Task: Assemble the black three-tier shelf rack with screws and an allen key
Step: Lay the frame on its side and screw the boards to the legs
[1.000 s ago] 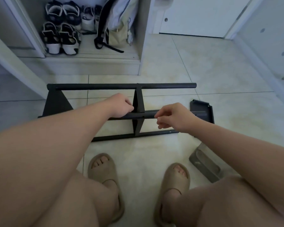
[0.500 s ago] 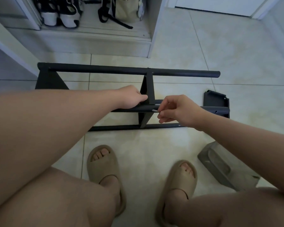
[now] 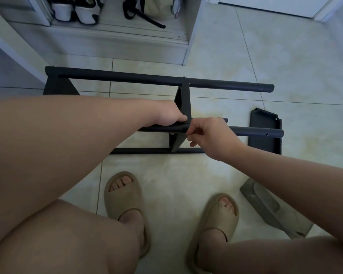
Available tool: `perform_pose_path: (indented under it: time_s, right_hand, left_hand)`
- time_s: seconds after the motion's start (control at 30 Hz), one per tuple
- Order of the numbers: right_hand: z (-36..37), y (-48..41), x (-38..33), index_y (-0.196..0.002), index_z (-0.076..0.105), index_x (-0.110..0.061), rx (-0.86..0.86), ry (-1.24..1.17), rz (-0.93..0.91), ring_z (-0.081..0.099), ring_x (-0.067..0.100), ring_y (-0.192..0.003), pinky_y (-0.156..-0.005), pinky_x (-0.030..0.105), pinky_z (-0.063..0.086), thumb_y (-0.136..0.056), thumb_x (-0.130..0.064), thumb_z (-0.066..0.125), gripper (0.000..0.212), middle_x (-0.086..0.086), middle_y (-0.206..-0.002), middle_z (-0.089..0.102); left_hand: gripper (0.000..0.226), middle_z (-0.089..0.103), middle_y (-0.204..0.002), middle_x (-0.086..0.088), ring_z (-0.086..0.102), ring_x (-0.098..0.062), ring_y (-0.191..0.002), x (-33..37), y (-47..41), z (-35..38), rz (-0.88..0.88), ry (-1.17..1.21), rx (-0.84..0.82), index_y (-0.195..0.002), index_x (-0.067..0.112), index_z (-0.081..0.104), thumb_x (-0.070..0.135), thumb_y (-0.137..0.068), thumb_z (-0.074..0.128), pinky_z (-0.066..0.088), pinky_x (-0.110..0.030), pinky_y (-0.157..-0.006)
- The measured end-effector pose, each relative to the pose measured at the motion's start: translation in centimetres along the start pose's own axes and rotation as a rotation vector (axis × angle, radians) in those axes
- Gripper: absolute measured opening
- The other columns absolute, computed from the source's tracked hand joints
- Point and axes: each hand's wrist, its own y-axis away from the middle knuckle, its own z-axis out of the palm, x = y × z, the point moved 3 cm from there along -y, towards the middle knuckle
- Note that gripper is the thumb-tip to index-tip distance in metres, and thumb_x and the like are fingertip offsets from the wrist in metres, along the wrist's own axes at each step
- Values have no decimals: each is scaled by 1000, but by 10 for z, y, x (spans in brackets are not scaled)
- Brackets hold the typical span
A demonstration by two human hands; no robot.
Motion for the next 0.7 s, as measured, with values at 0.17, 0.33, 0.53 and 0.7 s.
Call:
perform_pose_path:
  time_s: [0.17, 0.33, 0.53, 0.7]
  right_hand:
    - [3, -1, 3, -75, 63, -22, 70, -131, 91, 74, 14, -73, -58, 21, 54, -93, -2, 64, 27, 0, -72, 74]
    - [7, 0, 3, -78, 62, -13, 90, -330, 159, 76, 19, -71, -83, 42, 61, -94, 4, 63, 24, 2, -73, 70]
    - [3, 0, -3, -77, 60, -20, 75, -86, 85, 73, 18, -76, -48, 15, 43, -95, -3, 61, 25, 2, -73, 74]
    - [8, -2, 4, -80, 58, -9, 87, -459, 266, 76, 21, -69, -86, 48, 61, -95, 4, 62, 20, 1, -63, 72]
  left_hand:
    - [39, 77, -90, -8, 62, -22, -83, 1, -2, 0, -2, -5, -9, -100, 4, 75, 34, -99, 51, 48, -40, -93]
    - [37, 77, -87, -8, 64, -23, -84, 1, -4, 0, -2, 3, -1, -101, 6, 74, 35, -99, 52, 48, -41, -94]
    - [39, 77, -85, -5, 67, -25, -91, 2, -3, -1, -23, -19, -2, -99, 7, 74, 38, -100, 50, 47, -41, -97]
    - [39, 77, -83, -3, 68, -24, -98, 3, -4, -1, -53, -8, 3, -99, 10, 74, 41, -100, 51, 46, -43, -101]
